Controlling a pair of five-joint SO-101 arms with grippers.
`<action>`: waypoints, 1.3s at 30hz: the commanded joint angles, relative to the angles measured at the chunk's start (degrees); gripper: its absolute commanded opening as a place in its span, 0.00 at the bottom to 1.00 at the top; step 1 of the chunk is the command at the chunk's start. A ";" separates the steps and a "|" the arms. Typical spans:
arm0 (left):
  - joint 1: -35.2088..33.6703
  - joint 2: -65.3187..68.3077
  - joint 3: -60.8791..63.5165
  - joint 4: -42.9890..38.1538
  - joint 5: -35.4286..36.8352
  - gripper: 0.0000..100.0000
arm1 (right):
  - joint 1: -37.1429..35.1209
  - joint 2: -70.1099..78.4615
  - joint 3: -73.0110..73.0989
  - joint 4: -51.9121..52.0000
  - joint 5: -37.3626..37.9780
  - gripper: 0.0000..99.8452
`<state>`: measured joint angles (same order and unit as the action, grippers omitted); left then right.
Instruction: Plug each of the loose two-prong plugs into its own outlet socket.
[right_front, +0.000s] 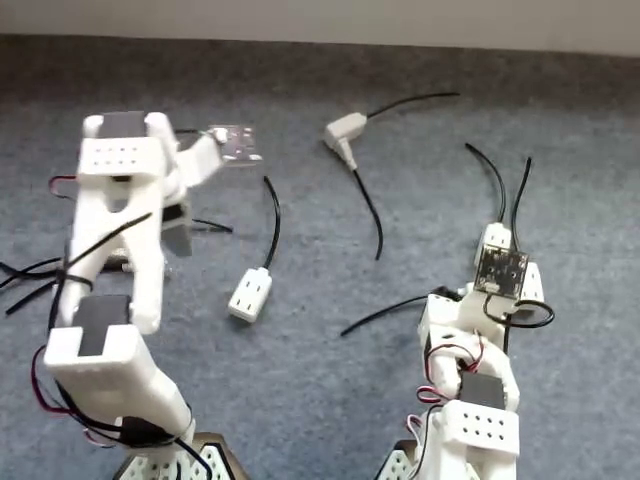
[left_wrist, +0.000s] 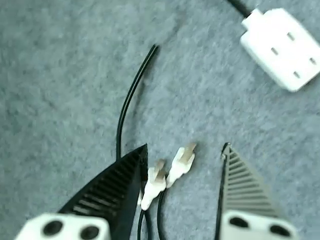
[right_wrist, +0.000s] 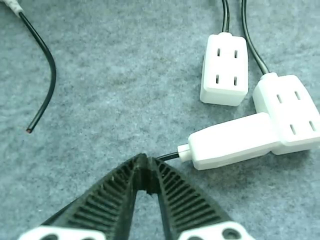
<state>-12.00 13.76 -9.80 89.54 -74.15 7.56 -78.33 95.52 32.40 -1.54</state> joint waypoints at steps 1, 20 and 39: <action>-5.14 -1.80 -2.42 0.26 -8.79 0.24 | 0.40 0.66 1.01 -1.45 -0.35 0.01; -11.82 -2.24 17.63 -20.13 -24.00 0.24 | 0.40 0.66 1.10 -1.45 -0.35 0.01; -11.56 -1.71 25.19 -20.48 -34.99 0.13 | 0.40 0.66 1.10 -1.45 -0.35 0.01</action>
<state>-24.84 13.05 15.25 69.93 -80.84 7.56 -78.33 95.52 32.40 -1.54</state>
